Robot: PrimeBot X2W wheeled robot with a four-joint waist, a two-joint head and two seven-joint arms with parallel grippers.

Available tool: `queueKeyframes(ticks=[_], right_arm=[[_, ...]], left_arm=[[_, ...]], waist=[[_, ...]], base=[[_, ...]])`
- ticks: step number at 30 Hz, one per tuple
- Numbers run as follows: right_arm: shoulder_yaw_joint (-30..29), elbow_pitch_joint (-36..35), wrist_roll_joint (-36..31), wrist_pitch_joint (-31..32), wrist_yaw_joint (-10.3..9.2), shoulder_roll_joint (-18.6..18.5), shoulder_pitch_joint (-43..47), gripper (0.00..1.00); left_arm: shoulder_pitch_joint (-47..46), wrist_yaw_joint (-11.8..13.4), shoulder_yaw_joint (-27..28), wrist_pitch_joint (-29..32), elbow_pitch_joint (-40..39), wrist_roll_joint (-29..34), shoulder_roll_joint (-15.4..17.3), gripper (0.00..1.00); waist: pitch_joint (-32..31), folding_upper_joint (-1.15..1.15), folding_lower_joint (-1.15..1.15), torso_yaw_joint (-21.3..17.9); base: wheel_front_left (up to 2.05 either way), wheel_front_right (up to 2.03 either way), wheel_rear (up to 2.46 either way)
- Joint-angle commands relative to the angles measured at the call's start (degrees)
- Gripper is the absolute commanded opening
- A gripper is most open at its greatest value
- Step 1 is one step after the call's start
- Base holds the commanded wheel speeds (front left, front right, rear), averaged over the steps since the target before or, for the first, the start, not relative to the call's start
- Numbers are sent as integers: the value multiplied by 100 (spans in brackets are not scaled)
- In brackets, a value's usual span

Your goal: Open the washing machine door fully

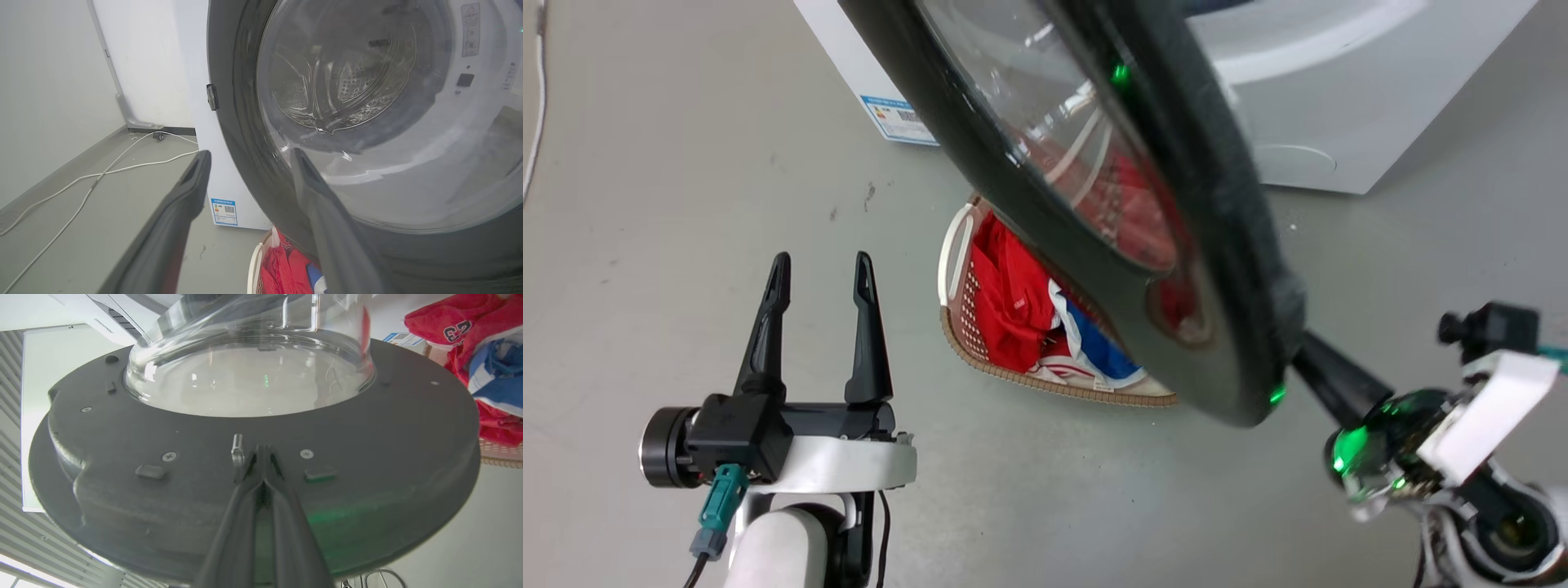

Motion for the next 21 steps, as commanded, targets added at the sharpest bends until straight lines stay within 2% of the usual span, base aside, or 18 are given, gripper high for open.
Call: queueKeyframes(ticks=[1,12,21], right_arm=[[111,-159,49,34,68,135,57,0],[964,-58,175,121,74,415,654,0],[1740,485,306,-8,58,431,677,0]], left_arm=[[73,28,17,-16,16,18,1,100],[389,29,54,-16,74,96,1,100],[539,1,75,-16,86,135,1,100]], waist=[[-97,0,0,11],[-632,0,0,36],[-900,0,0,133]], base=[[0,0,0],[0,0,0],[0,0,0]])
